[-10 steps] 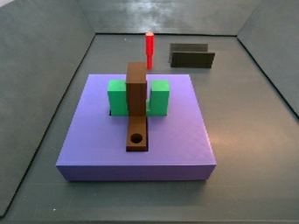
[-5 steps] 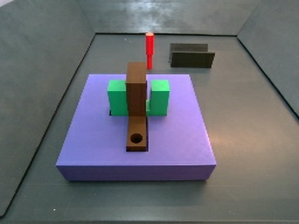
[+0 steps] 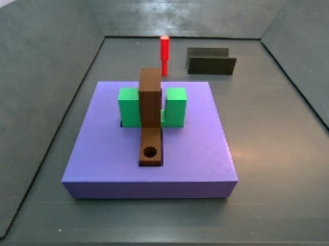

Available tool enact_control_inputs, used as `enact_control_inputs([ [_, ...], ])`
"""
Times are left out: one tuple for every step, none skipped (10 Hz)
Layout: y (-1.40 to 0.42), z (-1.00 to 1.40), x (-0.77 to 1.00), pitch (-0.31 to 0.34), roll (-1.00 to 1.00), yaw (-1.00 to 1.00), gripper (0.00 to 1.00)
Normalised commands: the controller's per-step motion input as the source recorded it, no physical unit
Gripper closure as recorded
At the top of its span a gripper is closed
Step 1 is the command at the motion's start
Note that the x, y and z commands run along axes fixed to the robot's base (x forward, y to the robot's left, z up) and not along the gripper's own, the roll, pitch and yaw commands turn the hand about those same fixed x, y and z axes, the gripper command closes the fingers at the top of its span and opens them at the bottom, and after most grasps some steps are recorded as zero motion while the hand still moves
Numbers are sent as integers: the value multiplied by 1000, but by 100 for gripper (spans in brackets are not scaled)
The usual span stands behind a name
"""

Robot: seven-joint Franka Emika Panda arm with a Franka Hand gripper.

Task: Pick up the blue object. Move up. Place the blue object on the fixture. Regrasp the blue object. Move to above the board. Insert the blue object.
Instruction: Insert the blue object.

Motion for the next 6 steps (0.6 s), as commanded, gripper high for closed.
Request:
enact_control_inputs([
  [-283, 54, 0, 0, -500, 0, 100],
  [-277, 46, 0, 0, -500, 0, 100],
  [-274, 43, 0, 0, -500, 0, 100],
  [-277, 46, 0, 0, -500, 0, 100],
  [-274, 29, 0, 0, -500, 0, 100],
  [-274, 0, 0, 0, -500, 0, 100],
])
